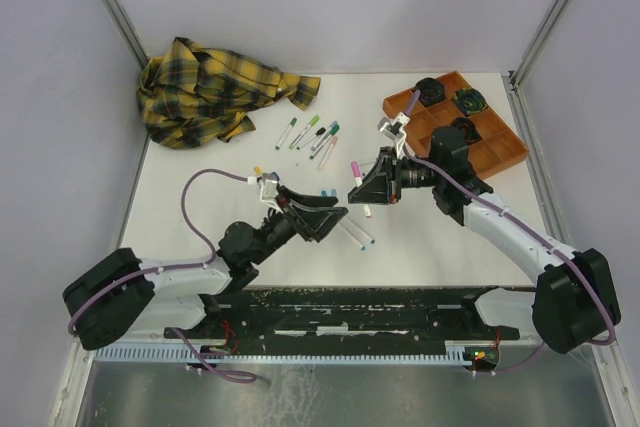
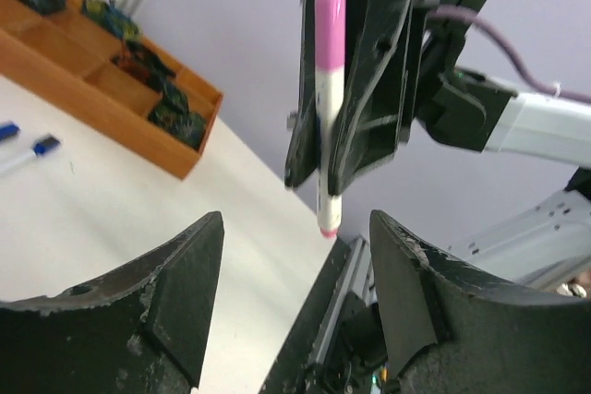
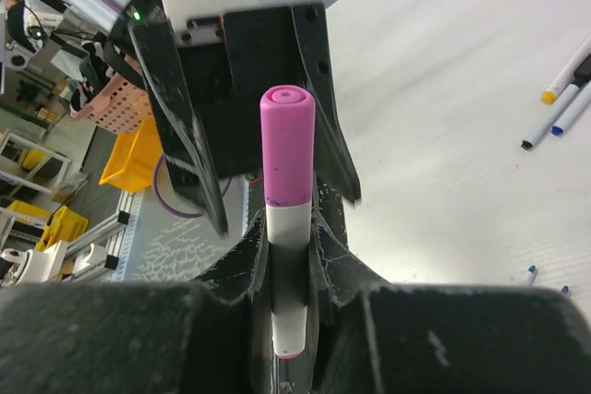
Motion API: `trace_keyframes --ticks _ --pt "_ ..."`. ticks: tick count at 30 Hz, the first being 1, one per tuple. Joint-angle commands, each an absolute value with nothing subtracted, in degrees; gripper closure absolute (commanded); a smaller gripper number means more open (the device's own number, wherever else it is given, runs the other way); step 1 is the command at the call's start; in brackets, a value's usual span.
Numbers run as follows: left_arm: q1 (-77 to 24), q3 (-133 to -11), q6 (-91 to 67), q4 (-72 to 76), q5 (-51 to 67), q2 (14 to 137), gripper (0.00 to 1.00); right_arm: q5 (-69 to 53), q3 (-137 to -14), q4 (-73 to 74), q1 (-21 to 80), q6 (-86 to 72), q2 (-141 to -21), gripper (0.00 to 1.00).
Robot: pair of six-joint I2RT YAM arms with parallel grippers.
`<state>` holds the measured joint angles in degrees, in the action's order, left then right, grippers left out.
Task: Open the pen caps
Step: Open the pen cap from the pen.
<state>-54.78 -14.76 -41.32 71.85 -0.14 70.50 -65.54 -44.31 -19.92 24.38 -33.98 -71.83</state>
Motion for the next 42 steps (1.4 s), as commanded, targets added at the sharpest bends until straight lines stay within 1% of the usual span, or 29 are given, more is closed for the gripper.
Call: trace_keyframes --ticks 1,3,6,11,13,16,19,21,26,28,31,34,37,38,40,42 --pt "-49.8 -15.1 -41.1 68.5 4.3 63.1 0.28 -66.1 -50.8 -0.4 24.4 -19.4 -70.6 1.00" --pt "-46.4 -16.8 -44.0 65.2 6.7 61.4 0.24 -66.8 -52.3 5.2 24.6 -15.7 -71.2 1.00" --pt "-42.2 -20.2 -49.6 64.1 12.8 62.5 0.23 -67.8 -53.5 8.5 24.8 -12.8 -71.5 1.00" --pt "-41.1 -25.6 -52.9 65.2 17.4 67.7 0.24 -68.8 -54.2 10.6 25.5 -10.8 -71.9 1.00" --pt "-41.1 -27.1 -54.2 68.0 18.7 70.2 0.26 -68.5 -54.5 11.5 25.6 -10.0 -72.1 1.00" --pt "-41.1 -28.9 -56.2 71.8 20.8 73.9 0.34 -68.2 -54.8 12.5 25.7 -9.5 -72.5 1.00" --pt "-41.1 -30.5 -58.7 76.1 23.6 77.9 0.48 -68.1 -55.0 12.9 25.8 -9.4 -72.9 1.00" --pt "-41.2 -31.1 -60.2 78.5 24.9 80.5 0.53 -68.2 -55.1 13.1 26.0 -9.3 -72.9 1.00" --pt "-41.4 -31.3 -62.5 82.8 26.1 84.1 0.57 -67.8 -55.2 13.4 26.1 -9.2 -73.1 1.00" --pt "-41.6 -31.4 -62.7 83.1 26.1 84.6 0.58 -67.7 -55.3 13.6 26.1 -9.2 -73.3 1.00" --pt "-42.1 -31.9 -61.9 81.9 26.0 85.1 0.61 -67.6 -55.4 13.7 26.1 -9.2 -73.5 1.00" --pt "-42.6 -32.4 -61.0 80.4 26.1 85.2 0.69 -67.4 -55.4 13.8 26.2 -9.2 -73.6 1.00" --pt "-42.8 -33.0 -60.1 78.9 26.4 85.2 0.80 -67.3 -55.5 13.8 26.2 -9.2 -73.6 1.00" --pt "-42.8 -33.2 -59.9 78.4 26.5 85.2 0.84 -67.2 -55.5 13.9 26.2 -9.2 -73.6 1.00" --pt "-42.9 -33.5 -59.3 77.7 26.9 85.2 0.96 -67.1 -55.5 13.9 26.1 -9.2 -73.6 1.00" --pt "-42.7 -34.1 -57.8 76.1 27.3 84.7 0.97 -67.1 -55.5 14.1 26.2 -9.2 -73.6 1.00"
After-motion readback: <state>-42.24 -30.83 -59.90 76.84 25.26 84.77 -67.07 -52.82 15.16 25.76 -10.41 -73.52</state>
